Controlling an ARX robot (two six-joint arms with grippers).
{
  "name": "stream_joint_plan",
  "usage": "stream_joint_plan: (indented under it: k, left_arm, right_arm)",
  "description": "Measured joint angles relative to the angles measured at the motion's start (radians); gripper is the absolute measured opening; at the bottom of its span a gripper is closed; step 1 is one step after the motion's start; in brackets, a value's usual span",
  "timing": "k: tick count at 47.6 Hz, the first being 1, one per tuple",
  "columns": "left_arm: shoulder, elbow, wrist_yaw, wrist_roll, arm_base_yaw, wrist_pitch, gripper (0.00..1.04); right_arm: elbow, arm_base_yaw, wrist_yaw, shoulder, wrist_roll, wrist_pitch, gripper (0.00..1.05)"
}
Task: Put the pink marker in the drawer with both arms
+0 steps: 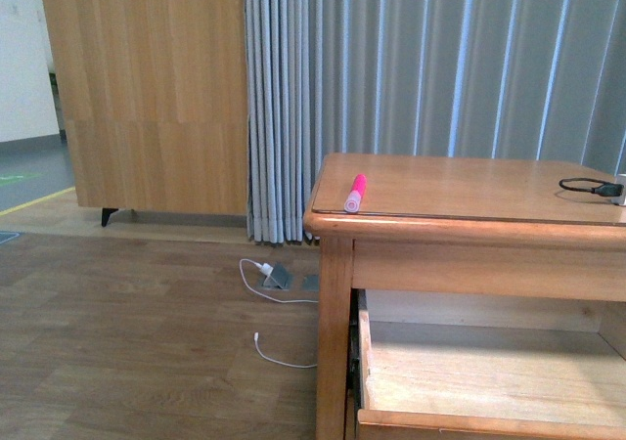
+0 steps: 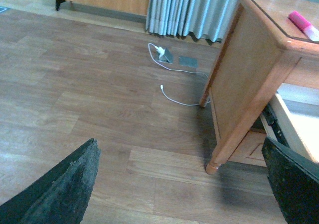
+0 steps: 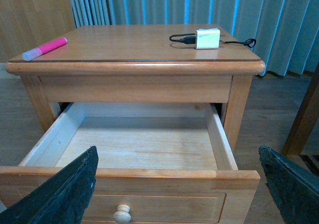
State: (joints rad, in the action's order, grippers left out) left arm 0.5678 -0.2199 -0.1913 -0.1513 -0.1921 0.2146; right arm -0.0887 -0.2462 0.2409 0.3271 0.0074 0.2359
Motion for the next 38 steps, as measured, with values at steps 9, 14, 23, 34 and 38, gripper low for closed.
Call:
stream_joint_plan:
  k: [9,14,23,34,38]
  left_arm:
    - [0.378,-0.211,0.085,0.128,-0.049,0.167,0.99]
    - [0.558,-0.341,0.126,0.180,-0.088,0.199,0.99]
    - [0.822,-0.586,0.131,0.235,-0.125,0.213,0.99]
    - [1.082,-0.869,0.105,0.247,-0.153,0.225,0.99]
    - [1.173,-0.961,0.095,0.261,-0.169,0.211,0.99]
  right_arm:
    - [0.000,0.000,0.000,0.000,0.000,0.000,0.96]
    - [0.000,0.000,0.000,0.000,0.000,0.000,0.96]
    - [0.000,0.000,0.000,0.000,0.000,0.000,0.96]
    - [0.000,0.000,0.000,0.000,0.000,0.000,0.96]
    - [0.000,0.000,0.000,0.000,0.000,0.000,0.96]
